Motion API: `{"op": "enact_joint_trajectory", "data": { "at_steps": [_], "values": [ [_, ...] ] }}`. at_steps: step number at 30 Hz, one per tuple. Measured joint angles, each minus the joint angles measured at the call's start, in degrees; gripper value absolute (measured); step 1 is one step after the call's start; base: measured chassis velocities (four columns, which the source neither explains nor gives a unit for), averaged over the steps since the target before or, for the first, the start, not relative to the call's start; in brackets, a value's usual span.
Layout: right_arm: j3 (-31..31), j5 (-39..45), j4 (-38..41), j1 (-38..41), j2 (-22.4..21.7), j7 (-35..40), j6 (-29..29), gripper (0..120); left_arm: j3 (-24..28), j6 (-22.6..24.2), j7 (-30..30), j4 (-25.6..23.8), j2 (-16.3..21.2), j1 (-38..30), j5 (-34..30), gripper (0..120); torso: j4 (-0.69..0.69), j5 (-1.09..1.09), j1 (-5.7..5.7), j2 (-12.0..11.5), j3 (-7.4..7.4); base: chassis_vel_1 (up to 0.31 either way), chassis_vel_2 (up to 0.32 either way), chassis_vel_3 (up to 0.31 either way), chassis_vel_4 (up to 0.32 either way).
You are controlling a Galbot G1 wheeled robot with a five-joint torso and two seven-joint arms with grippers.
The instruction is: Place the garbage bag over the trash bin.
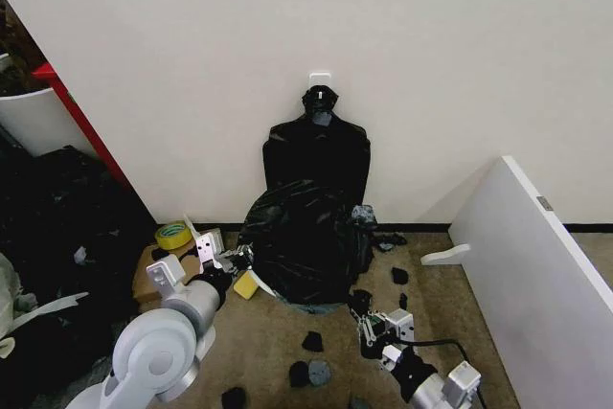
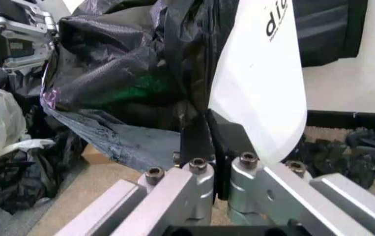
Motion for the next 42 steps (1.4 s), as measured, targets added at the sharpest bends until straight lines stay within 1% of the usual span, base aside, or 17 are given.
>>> {"op": "enact_joint_trajectory", "data": {
  "at_steps": [6,8,12,14,16,23,26,28,29,31,32,34,36,38,39,40,42],
  "values": [
    [1.36,-0.05,1.80,-2.39,0.81,0.04,1.30,0,-0.36,-0.14,0.17,1.43,-0.10,-0.20,-0.02,5,0.00,-0.01,0.00,0.00,0.00,0.000,0.000,0.000,0.000],
    [3.11,1.16,3.14,-3.80,1.57,0.75,1.45,0,-0.96,-0.12,0.64,1.81,-0.05,-0.17,-0.54,5,-0.01,-0.01,0.00,0.00,0.00,0.000,0.000,0.000,0.000],
    [5.37,2.83,3.57,-4.21,2.07,1.55,1.62,0,-1.30,-0.02,0.99,1.82,0.16,0.01,-0.81,5,-0.01,0.00,0.00,0.00,0.00,0.000,0.000,0.000,0.000],
    [7.51,4.74,3.64,-4.17,2.32,2.60,0.98,0,-1.49,0.01,1.10,1.57,0.30,0.09,-1.12,5,0.00,-0.01,0.00,0.00,0.00,0.000,0.000,0.000,0.000],
    [8.40,5.23,3.46,-4.10,2.29,2.89,0.02,0,-1.54,0.01,1.22,1.11,0.32,0.15,-1.56,5,0.00,0.00,0.00,0.00,0.00,0.000,0.000,0.000,0.000],
    [8.37,3.92,2.09,-4.22,2.65,2.22,-2.06,0,-1.76,0.01,2.59,-0.25,0.05,0.61,-1.94,5,0.00,0.01,0.00,0.00,0.00,0.000,0.000,0.000,0.000],
    [8.59,3.50,2.08,-4.33,2.91,2.22,-1.89,0,-1.90,-0.08,2.59,-0.28,0.05,0.69,-1.60,5,0.00,0.01,0.00,0.00,0.00,0.000,0.000,0.000,0.000],
    [10.21,3.54,2.91,-4.85,3.38,2.83,-1.57,0,-2.11,-0.40,2.34,0.06,0.07,0.66,-0.45,5,0.00,0.01,0.00,0.00,0.00,0.000,0.000,0.000,0.000],
    [11.65,2.60,4.34,-5.43,3.77,4.54,-1.04,0,-2.08,-0.99,1.83,0.61,0.06,0.58,1.70,5,-0.01,-0.01,0.00,0.00,0.00,0.000,0.000,0.000,0.000],
    [12.29,0.70,6.53,-5.75,4.13,7.22,-1.05,5,-1.93,-1.35,1.60,0.77,0.06,0.57,3.67,5,0.00,0.00,0.00,0.00,0.00,0.000,0.000,0.000,0.000],
    [12.24,-1.55,8.35,-5.77,4.38,9.31,-1.40,11,-1.65,-1.55,1.60,0.78,0.07,0.59,4.99,5,0.00,-0.01,0.00,0.00,0.00,0.000,0.000,0.000,0.000],
    [12.09,-2.37,8.91,-5.74,4.45,10.01,-1.58,13,-1.52,-1.59,1.61,0.77,0.07,0.60,5.41,5,0.00,-0.02,0.00,0.00,0.00,0.000,0.000,0.000,0.000],
    [7.24,-10.13,12.75,-4.31,4.54,15.64,-3.73,27,0.00,-1.84,1.61,0.53,-0.04,0.65,9.56,5,0.00,0.00,0.00,0.00,0.00,0.000,0.000,0.000,0.000],
    [6.66,-10.73,13.07,-4.12,4.57,15.95,-4.04,27,0.20,-1.88,1.61,0.50,-0.07,0.64,10.09,5,0.00,0.01,0.00,0.00,0.00,0.000,0.000,0.000,0.000],
    [4.49,-12.53,14.25,-3.47,4.65,16.45,-5.55,33,0.98,-1.99,1.72,0.37,-0.12,0.65,12.20,5,0.00,-0.01,0.00,0.00,0.00,0.000,0.000,0.000,0.000],
    [3.88,-12.86,14.55,-3.28,4.66,16.44,-5.95,34,1.20,-2.01,1.75,0.32,-0.13,0.65,12.80,5,0.00,-0.02,0.00,0.00,0.00,0.000,0.000,0.000,0.000],
    [-0.07,-14.54,15.26,-1.41,4.57,15.93,-8.88,47,2.45,-2.10,1.88,-0.36,-0.13,0.77,15.38,5,0.00,0.00,0.00,0.00,0.00,0.000,0.000,0.000,0.000]
  ]
}}
